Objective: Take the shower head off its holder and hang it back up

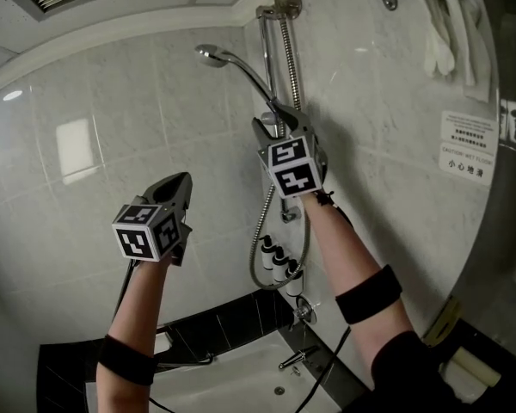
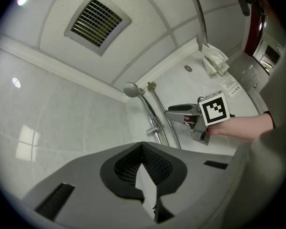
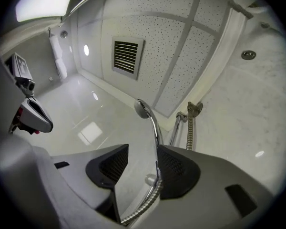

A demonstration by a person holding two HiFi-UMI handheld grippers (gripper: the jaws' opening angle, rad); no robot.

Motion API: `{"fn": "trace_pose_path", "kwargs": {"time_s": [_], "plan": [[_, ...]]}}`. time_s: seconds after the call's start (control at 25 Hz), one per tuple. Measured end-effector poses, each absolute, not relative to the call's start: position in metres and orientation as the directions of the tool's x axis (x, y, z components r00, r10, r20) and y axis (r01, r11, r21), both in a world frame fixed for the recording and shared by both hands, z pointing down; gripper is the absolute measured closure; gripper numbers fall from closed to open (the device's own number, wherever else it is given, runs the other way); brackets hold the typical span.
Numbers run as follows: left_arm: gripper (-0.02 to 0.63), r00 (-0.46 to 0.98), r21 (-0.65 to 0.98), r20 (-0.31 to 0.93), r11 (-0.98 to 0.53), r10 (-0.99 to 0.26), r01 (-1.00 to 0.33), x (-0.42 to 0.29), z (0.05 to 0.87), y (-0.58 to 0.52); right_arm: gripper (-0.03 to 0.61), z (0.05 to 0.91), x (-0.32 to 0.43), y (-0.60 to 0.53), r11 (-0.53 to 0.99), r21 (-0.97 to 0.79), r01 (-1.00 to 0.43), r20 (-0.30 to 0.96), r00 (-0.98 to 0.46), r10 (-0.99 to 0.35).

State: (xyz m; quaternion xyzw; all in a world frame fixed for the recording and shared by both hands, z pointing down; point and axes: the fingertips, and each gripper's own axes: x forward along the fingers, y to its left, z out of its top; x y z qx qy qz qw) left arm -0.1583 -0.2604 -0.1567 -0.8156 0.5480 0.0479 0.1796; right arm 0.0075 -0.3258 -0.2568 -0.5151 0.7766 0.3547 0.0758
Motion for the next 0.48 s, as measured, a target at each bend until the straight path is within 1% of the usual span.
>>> {"fn": "trace_pose_path", "kwargs": {"time_s": [0.16,0.28,0.48], "plan": [[0.614,0.394,-0.256,-0.297,-0.325,-0.87,-0.91,-0.148,-0.185,-0.269,0.306,-0.291,0.001,-0.341,0.137,0.523,-0.841,-0.497,-0.432,-0.753],[0.614,0.41,-0.268,-0.31,-0.335,-0.858,-0.903,-0.136,-0.198,-0.274,0.304,-0.305,-0.008,-0.358,0.082,0.563,-0.822,-0.5,-0.418,-0.759],[0.614,0.4,-0.292,-0.323,-0.312,-0.858,-0.904,-0.132,-0.208,-0.281,0.304,-0.326,-0.017,-0.382,-0.026,0.608,-0.793,-0.522,-0.375,-0.766]]}}
